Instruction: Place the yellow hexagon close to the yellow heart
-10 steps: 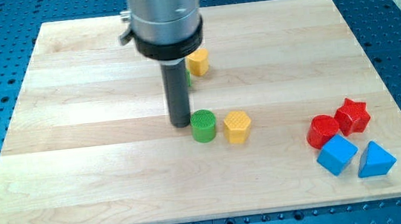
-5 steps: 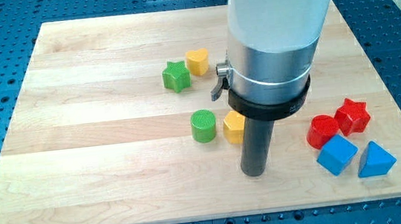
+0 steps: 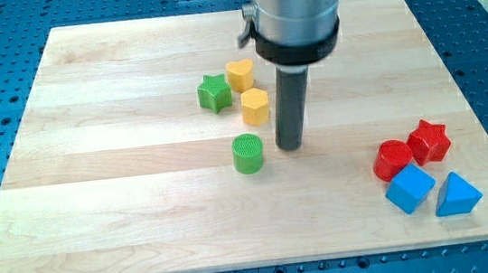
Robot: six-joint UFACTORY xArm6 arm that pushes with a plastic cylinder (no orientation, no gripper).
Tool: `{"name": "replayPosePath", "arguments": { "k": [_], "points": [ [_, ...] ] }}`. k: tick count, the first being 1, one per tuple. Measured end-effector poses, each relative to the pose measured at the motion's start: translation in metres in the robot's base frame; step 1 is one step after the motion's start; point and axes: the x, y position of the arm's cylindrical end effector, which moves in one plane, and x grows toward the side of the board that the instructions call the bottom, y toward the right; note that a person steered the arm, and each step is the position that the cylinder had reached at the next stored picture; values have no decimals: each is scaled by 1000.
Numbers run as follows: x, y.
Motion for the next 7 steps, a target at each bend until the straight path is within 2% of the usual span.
{"name": "replayPosePath", "arguments": {
  "k": [2,3,5,7],
  "points": [
    [1,-54],
    [-12,-56],
    [-77,-56],
    [-77,-77]
  ]
}}
